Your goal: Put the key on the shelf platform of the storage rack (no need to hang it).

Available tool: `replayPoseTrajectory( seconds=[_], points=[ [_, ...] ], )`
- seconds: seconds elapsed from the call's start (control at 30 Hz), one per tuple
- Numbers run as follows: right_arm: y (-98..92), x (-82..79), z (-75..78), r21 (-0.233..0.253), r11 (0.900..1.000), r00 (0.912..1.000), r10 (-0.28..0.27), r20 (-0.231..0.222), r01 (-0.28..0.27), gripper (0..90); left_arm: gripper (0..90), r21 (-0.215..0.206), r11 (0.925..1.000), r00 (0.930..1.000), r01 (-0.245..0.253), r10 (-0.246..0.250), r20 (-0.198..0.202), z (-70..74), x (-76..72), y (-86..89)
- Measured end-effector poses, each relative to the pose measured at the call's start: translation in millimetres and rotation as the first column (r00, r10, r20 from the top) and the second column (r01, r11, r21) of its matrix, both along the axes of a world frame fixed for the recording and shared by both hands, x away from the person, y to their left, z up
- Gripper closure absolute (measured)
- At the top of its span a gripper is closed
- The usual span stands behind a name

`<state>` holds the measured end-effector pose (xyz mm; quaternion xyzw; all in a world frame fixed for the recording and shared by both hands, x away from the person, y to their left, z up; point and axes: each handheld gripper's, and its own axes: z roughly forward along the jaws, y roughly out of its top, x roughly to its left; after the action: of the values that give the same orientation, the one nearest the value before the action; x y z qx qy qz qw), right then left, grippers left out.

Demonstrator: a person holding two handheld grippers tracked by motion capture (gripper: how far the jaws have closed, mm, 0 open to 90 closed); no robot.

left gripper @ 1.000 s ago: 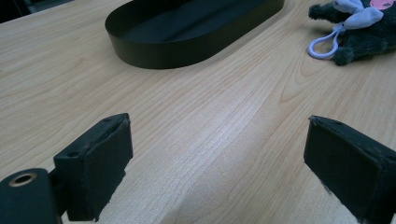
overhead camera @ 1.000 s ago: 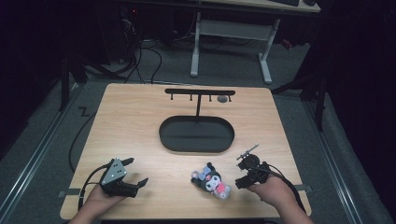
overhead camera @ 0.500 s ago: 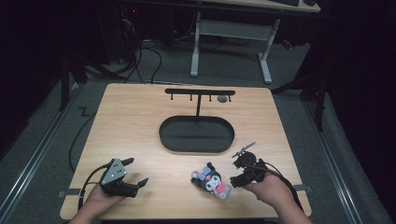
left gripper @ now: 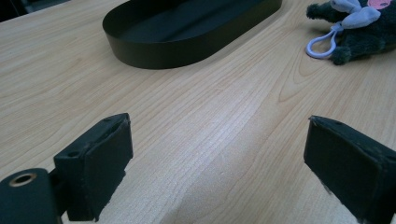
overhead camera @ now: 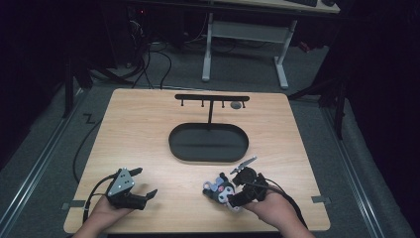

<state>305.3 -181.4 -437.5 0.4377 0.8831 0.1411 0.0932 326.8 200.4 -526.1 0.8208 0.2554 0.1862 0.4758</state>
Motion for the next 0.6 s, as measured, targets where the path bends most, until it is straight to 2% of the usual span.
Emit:
replayPoseTrajectory(
  seconds=[0.13,0.2,0.47,0.6],
  points=[
    [6.2,-3.3,-7.2,0.001,1.0,0.9998,-0.004,-0.02,0.004,21.3,8.8,0.0,1.0,1.0,0.001,-0.001,-0.001,-0.1,0.2,-0.2],
    [7.5,-3.4,-14.4,-0.004,1.0,0.9993,0.017,-0.033,-0.017,21.3,8.9,0.002,1.0,1.0,0.002,-0.002,0.001,-0.1,0.1,-0.2],
    [6.0,-4.6,-31.8,-0.014,1.0,0.9982,0.008,-0.059,-0.009,21.2,8.9,0.003,1.0,1.0,0.004,-0.004,0.002,0.0,0.2,-0.2],
    [5.3,-5.4,-41.8,-0.021,1.0,0.9974,0.021,-0.068,-0.023,21.3,9.0,0.005,1.0,1.0,0.007,-0.007,0.002,0.0,0.1,-0.2]
  ],
)
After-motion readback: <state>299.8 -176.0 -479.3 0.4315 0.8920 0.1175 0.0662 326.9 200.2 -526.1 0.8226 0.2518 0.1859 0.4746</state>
